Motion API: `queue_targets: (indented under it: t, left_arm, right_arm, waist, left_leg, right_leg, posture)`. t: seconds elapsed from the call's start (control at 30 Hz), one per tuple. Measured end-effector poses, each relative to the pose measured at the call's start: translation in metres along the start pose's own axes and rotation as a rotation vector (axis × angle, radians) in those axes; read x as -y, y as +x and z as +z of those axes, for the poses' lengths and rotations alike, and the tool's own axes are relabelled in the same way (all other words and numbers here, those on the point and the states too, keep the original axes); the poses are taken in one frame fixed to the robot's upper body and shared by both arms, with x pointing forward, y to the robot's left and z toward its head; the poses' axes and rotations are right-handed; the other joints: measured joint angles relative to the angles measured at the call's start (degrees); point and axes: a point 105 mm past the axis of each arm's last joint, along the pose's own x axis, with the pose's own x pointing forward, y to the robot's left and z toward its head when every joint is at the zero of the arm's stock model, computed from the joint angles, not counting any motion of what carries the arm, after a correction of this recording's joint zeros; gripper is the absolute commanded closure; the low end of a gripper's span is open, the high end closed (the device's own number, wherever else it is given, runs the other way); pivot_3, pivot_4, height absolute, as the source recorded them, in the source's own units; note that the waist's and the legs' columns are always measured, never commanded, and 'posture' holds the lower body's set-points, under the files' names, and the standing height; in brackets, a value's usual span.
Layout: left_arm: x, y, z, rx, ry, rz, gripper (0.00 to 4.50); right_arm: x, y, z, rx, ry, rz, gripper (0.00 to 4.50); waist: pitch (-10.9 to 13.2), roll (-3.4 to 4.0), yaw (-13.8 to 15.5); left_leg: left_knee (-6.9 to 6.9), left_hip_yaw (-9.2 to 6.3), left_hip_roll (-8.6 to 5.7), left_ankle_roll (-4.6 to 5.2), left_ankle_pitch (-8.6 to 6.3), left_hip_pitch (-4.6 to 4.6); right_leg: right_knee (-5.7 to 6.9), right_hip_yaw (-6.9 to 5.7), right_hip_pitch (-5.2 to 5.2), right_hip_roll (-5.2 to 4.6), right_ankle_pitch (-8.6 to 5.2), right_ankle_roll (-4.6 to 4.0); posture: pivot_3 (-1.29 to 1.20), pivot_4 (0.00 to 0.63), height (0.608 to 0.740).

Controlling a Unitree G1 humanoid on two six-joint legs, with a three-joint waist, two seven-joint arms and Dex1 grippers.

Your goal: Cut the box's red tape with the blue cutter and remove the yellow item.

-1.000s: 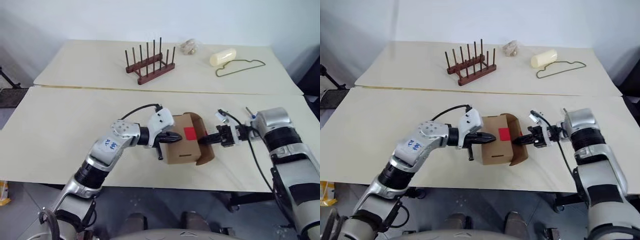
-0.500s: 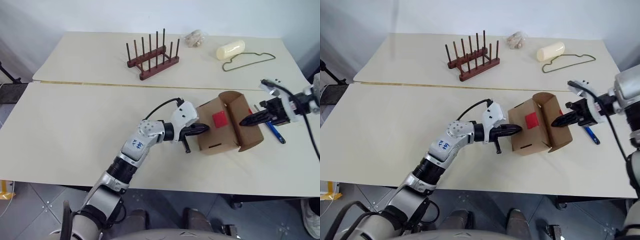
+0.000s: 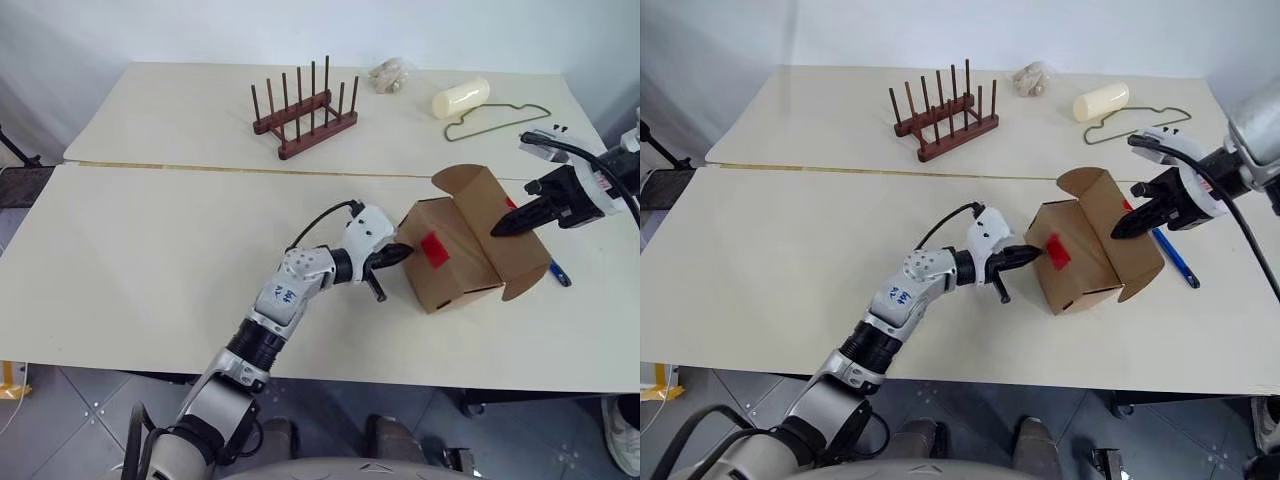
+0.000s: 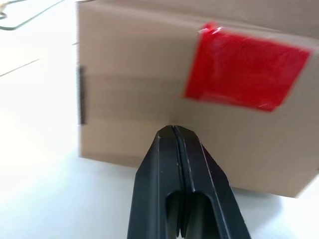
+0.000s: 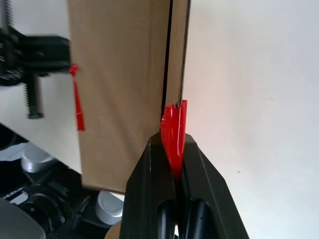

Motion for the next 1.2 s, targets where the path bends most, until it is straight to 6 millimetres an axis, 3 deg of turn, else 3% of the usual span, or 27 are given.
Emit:
queue_targets:
  t: [0.27,0.47,0.63,0.73,0.87,1.03,1.2]
  left_arm:
    - [-0.01,-0.032,-0.004,-0.083,-0.006,0.062,4.5]
    - [0.0,-0.044,0.025,-0.057,0.025,-0.016,4.5]
    - [0.012,-0.027,0.078,0.07,0.093,-0.111,4.5]
    - [0.016,-0.018,0.094,0.104,0.134,-0.152,4.5]
    - [0.012,-0.007,0.082,0.07,0.104,-0.171,4.5]
    - [0.039,0.014,0.071,0.039,0.111,-0.286,4.5]
    - [0.039,0.025,0.062,0.04,0.097,-0.277,4.5]
  right_arm:
    - [-0.004,-0.007,0.018,0.044,-0.046,-0.109,4.49]
    - [-0.002,-0.008,0.023,0.055,-0.058,-0.166,4.49]
    - [-0.007,-0.005,0.026,0.073,-0.08,-0.164,4.49]
    - [-0.007,-0.001,0.027,0.086,-0.081,-0.159,4.49]
    - [-0.005,0.0,0.027,0.112,-0.078,-0.178,4.49]
    - [-0.005,0.006,0.031,0.15,-0.089,-0.184,4.49]
    - [-0.01,0.012,0.03,0.166,-0.106,-0.155,4.49]
  waist:
    - [0.01,0.02,-0.2]
    - [0.03,0.03,0.06]
    - [0.05,0.01,0.01]
    - [0.04,0.01,-0.13]
    - [0.04,0.02,-0.19]
    - [0.04,0.01,-0.01]
    - [0.04,0.0,-0.02]
  left_leg:
    - [-0.04,0.11,0.04,-0.01,0.0,0.0]
    - [0.03,0.1,0.0,0.0,0.0,-0.02]
    - [0.04,0.09,0.02,0.0,0.0,-0.02]
    - [0.02,0.11,0.05,0.0,0.0,0.02]
    - [0.05,0.12,0.06,0.0,0.0,0.04]
    - [0.1,0.1,0.06,0.01,0.0,0.05]
    - [0.12,0.08,0.07,0.02,0.0,0.1]
  right_leg:
    - [0.14,-0.02,-0.15,-0.01,-0.01,-0.02]
    - [0.16,-0.04,-0.11,-0.05,-0.01,-0.02]
    - [0.16,-0.1,-0.09,-0.04,-0.01,-0.02]
    - [0.19,-0.24,-0.08,-0.04,-0.01,-0.02]
    - [0.22,-0.28,-0.08,-0.05,0.0,-0.02]
    - [0.21,-0.33,0.02,-0.06,0.0,-0.02]
    - [0.22,-0.36,0.07,-0.06,0.0,-0.02]
  posture:
    - [0.0,0.15,0.74]
    - [0.0,0.15,0.74]
    - [0.0,0.15,0.74]
    - [0.0,0.15,0.74]
    - [0.0,0.15,0.74]
    - [0.0,0.15,0.74]
    - [0.0,0.15,0.74]
